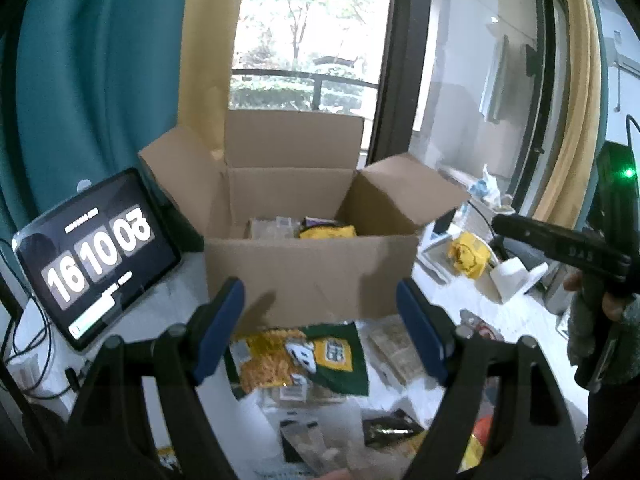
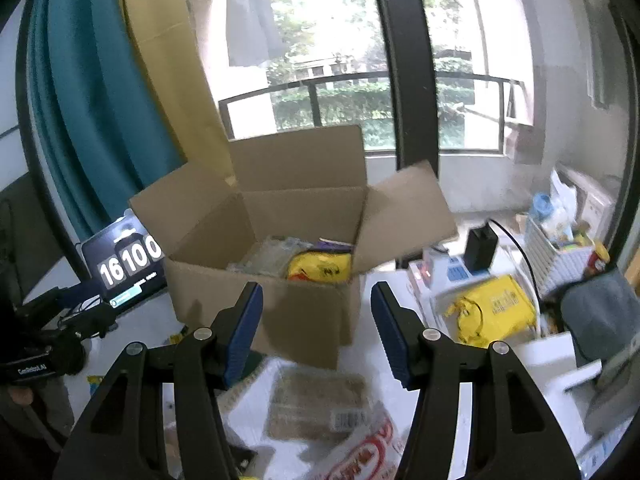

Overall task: Organize snacks
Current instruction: 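Grasp the white-and-red snack bag with the right tool while the left tool grasps a clear bag, then carry the white-and-red bag and clear bag into the box and release both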

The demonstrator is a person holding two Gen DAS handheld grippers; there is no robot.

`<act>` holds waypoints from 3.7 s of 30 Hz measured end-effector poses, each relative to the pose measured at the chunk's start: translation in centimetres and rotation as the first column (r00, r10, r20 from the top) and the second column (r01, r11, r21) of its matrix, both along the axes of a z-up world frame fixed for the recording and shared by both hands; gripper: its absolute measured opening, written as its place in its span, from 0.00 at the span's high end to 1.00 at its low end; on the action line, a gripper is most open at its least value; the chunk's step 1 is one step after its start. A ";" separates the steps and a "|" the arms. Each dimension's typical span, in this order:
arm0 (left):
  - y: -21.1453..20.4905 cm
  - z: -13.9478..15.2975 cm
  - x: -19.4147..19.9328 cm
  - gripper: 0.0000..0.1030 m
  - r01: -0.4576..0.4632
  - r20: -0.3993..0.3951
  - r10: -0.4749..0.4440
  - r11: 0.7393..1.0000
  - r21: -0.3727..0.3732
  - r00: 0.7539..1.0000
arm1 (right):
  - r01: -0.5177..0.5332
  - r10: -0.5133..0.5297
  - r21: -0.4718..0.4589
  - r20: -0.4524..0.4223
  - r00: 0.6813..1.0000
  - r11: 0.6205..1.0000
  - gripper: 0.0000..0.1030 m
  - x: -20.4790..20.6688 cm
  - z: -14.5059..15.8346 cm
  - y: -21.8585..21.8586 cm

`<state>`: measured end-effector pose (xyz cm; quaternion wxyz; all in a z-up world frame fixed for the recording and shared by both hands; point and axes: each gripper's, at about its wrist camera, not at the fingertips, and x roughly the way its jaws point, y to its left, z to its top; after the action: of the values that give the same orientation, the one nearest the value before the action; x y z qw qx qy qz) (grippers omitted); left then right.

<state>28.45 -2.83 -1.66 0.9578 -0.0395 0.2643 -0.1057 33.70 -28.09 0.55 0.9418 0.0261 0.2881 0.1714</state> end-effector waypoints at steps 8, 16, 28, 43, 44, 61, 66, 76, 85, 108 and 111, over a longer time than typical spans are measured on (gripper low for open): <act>-0.9 -3.0 -1.5 0.23 -0.002 -0.071 0.001 1.000 -0.005 0.997 | 0.050 -0.050 0.016 -0.049 0.998 0.999 0.34 -2.5 -2.4 -3.1; -1.3 -6.9 -2.4 0.23 -0.023 -0.173 0.019 1.000 -0.017 0.985 | 0.114 -0.107 0.046 -0.140 0.984 0.992 0.26 -4.0 -6.3 -6.3; -1.5 -11.8 -2.7 0.23 -0.034 -0.308 0.028 0.999 -0.012 0.951 | 0.169 -0.136 0.090 -0.292 0.947 0.982 0.20 -4.4 -12.0 -7.9; -3.1 -14.2 -2.2 0.38 0.020 -0.359 -0.009 0.999 0.025 0.933 | 0.105 -0.034 0.161 -0.391 0.920 0.981 0.18 -3.2 -14.4 -5.6; -3.3 -14.1 -2.2 0.40 0.026 -0.353 -0.013 0.999 0.030 0.935 | 0.101 -0.035 0.152 -0.385 0.922 0.983 0.23 -3.3 -14.3 -5.4; -2.5 -10.3 -3.8 0.53 0.042 -0.257 -0.035 0.999 0.019 0.966 | 0.067 -0.036 0.121 -0.244 0.969 0.990 0.45 -4.4 -9.6 -5.2; -1.9 -8.1 -4.0 0.53 0.034 -0.206 -0.029 0.999 0.020 0.978 | 0.051 -0.025 0.121 -0.211 0.977 0.991 0.45 -4.4 -7.9 -4.8; -0.3 -4.5 -3.3 0.53 0.012 -0.116 -0.008 0.999 0.031 0.993 | 0.015 0.002 0.111 -0.148 0.989 0.994 0.45 -3.6 -5.2 -3.4; 1.0 -1.7 -1.6 0.53 -0.010 -0.039 0.012 0.998 0.057 0.999 | -0.010 0.021 0.098 -0.111 0.994 0.995 0.45 -2.1 -3.4 -2.2; 2.2 2.4 6.5 0.53 -0.049 0.103 0.039 0.994 0.098 0.994 | -0.086 0.086 0.075 0.001 0.996 0.993 0.45 4.3 0.3 1.2; 2.2 2.5 7.7 0.53 -0.049 0.106 0.038 0.994 0.097 0.994 | -0.094 0.093 0.073 0.017 0.996 0.993 0.45 5.2 0.6 1.7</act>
<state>36.20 -0.62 0.82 0.9731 0.0082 0.2180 -0.0734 38.89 -26.41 1.11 0.9330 0.0462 0.2763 0.2260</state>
